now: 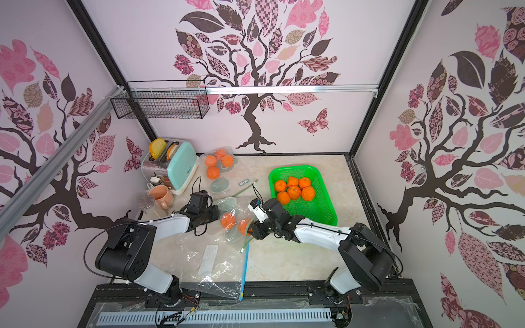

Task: Open the zip-top bag and take out the orange
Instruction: Pick up the orange from the zipper food storage bag.

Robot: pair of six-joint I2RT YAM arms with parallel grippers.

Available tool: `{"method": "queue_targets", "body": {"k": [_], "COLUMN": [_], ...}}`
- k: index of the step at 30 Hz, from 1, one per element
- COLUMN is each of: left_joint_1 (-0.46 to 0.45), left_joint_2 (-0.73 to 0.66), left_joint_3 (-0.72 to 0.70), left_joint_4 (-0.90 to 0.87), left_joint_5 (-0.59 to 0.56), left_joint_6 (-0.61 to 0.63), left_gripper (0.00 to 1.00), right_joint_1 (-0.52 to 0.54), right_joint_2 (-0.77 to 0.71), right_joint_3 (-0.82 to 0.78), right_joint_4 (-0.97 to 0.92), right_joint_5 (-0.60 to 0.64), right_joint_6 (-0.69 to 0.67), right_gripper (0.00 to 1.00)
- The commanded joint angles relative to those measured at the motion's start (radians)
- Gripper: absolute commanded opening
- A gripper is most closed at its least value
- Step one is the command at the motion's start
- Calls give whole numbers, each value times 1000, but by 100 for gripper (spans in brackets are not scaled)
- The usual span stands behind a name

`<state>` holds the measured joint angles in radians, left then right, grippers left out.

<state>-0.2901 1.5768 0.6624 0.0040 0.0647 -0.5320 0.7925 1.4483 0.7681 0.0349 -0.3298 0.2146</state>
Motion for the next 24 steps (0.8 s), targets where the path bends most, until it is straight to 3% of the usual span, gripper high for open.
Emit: {"method": "queue_targets", "body": {"k": [1,18,24], "left_joint_1": [9,35,37], "left_joint_2": [14,14,6], "left_joint_3": [11,-5,-11], "left_joint_4": [-16,-4,1], "left_joint_5": [-19,-16,-11], "left_joint_6": [-13,-48,-53], "left_gripper": [0,0,0], "right_joint_1": [4,-19,-102], "right_joint_2": [-60,-195,-246], "right_joint_3": [61,204,296], "right_joint_4": [-152,-513,-590], "right_joint_5": [18,274,408], "right_joint_6": [17,-64,-89], "right_gripper": [35,36,37]}}
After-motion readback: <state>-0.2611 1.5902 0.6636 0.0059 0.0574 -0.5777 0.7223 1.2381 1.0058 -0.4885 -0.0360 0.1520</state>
